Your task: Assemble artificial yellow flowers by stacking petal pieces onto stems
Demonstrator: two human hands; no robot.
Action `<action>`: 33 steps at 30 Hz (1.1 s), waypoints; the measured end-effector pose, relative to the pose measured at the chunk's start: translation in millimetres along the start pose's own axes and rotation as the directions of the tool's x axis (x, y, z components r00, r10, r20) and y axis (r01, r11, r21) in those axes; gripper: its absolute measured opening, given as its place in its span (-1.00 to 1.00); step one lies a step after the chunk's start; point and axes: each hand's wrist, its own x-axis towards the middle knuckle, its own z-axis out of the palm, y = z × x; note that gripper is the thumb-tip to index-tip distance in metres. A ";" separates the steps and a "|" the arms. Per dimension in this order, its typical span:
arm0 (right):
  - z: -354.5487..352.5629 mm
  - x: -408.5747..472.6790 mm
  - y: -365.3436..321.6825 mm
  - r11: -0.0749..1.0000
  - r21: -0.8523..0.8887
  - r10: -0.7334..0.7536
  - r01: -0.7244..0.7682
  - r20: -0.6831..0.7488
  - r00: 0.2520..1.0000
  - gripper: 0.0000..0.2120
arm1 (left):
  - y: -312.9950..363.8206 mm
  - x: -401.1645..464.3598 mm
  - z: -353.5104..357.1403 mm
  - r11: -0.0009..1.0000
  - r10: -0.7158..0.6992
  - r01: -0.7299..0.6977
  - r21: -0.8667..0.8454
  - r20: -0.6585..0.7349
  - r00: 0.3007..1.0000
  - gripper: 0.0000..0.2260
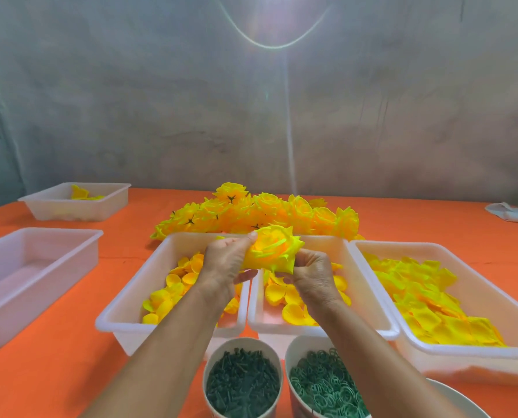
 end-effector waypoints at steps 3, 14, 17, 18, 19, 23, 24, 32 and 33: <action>7.1 18.2 4.5 1.000 -0.019 0.023 -0.023 -0.013 1.000 -0.80 | -2.4 16.6 -1.9 0.997 -0.037 0.032 -0.072 -0.065 0.997 -0.85; 38.5 103.2 24.7 0.994 0.016 0.105 -0.105 -0.012 0.994 -0.81 | -23.8 85.2 -7.3 0.989 -0.111 0.089 -0.115 -0.201 0.973 -0.86; 57.8 132.2 24.1 0.992 0.042 0.118 -0.119 0.013 0.993 -0.78 | -27.1 101.5 -9.2 0.984 -0.126 0.088 -0.156 -0.253 0.959 -0.85; 64.9 142.2 24.5 0.989 0.059 0.132 -0.133 0.021 0.991 -0.78 | -28.4 106.1 -10.3 0.983 -0.124 0.080 -0.165 -0.272 0.954 -0.84; 72.2 151.1 24.3 0.987 0.069 0.144 -0.146 0.028 0.989 -0.77 | -30.1 109.6 -11.6 0.983 -0.120 0.073 -0.170 -0.290 0.949 -0.83; 103.9 182.2 25.7 0.979 0.018 0.203 -0.204 0.050 0.978 -0.95 | -39.2 119.8 -16.9 0.985 -0.108 0.055 -0.161 -0.339 0.935 -0.84; 111.9 188.5 26.6 0.978 0.001 0.210 -0.210 0.055 0.976 -0.93 | -41.9 121.9 -18.1 0.985 -0.113 0.061 -0.159 -0.340 0.934 -0.85; 164.1 237.7 38.2 0.953 -0.062 0.299 -0.297 0.033 0.954 -0.80 | -54.3 125.4 -19.5 0.980 -0.159 0.116 -0.162 -0.287 0.945 -0.83; 169.4 244.0 38.4 0.949 -0.067 0.310 -0.308 0.027 0.950 -0.81 | -55.5 125.3 -20.0 0.983 -0.149 0.109 -0.148 -0.294 0.944 -0.83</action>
